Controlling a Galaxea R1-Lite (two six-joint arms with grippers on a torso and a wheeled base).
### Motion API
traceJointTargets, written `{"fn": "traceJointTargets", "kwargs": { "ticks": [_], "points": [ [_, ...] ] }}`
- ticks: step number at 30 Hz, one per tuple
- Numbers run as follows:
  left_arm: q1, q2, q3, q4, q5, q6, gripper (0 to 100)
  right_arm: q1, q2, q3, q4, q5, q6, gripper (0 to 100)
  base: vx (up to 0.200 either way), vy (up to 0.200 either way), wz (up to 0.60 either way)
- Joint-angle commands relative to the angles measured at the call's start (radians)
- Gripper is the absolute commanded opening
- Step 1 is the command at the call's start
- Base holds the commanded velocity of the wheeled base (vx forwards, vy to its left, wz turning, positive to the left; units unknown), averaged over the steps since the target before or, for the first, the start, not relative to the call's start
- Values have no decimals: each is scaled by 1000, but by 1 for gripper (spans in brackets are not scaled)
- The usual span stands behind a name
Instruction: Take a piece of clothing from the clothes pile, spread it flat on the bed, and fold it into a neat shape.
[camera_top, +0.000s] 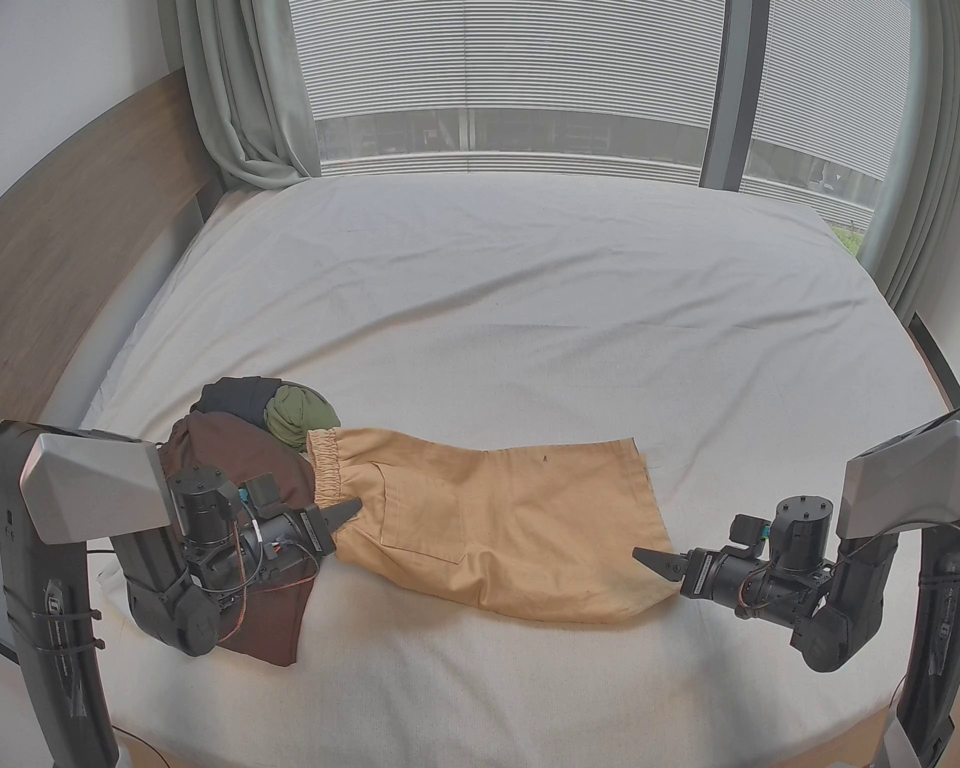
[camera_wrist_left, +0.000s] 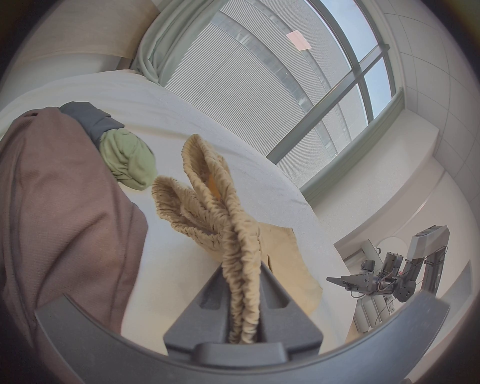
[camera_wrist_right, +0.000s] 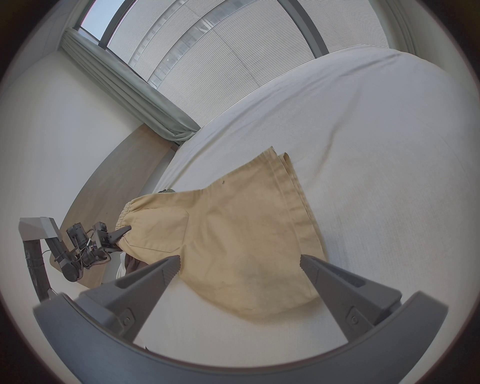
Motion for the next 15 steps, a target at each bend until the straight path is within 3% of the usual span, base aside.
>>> {"fn": "traceJointTargets", "kwargs": {
  "ticks": [1,15],
  "points": [
    [-31,0,-24,-2,1,0,0,-2,-25,-3,-1,1,0,100,0,0,0],
    [-158,45,-136,-11,34,-9,0,-39,-36,-15,-1,4,1,100,0,0,0]
  ]
}}
